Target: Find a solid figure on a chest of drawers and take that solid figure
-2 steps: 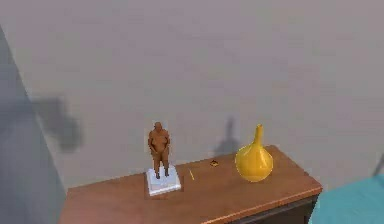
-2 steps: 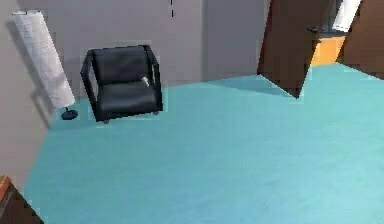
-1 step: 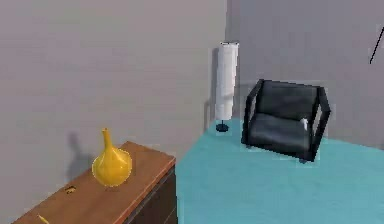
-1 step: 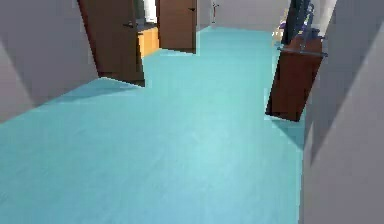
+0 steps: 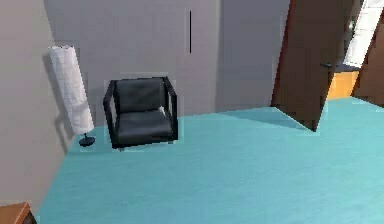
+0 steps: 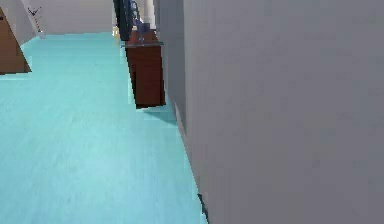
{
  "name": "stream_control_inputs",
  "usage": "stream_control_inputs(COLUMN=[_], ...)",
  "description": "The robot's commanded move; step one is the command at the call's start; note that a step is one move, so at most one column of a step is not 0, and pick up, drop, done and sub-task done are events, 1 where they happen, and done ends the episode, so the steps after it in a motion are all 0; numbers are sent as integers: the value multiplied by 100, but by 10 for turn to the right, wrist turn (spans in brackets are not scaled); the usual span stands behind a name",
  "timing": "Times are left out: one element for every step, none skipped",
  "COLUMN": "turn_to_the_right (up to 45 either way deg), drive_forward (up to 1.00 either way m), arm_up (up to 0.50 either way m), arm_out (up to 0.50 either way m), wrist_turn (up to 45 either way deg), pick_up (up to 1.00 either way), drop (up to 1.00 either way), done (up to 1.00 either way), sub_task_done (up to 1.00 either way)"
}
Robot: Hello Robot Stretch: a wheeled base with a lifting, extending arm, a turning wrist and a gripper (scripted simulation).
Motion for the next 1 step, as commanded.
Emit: stream_control_inputs(turn_to_the_right=[0], drive_forward=[20], arm_up=[0], arm_out=[0], wrist_turn=[0], pick_up=[0], drop=[0], done=[0], sub_task_done=[0])
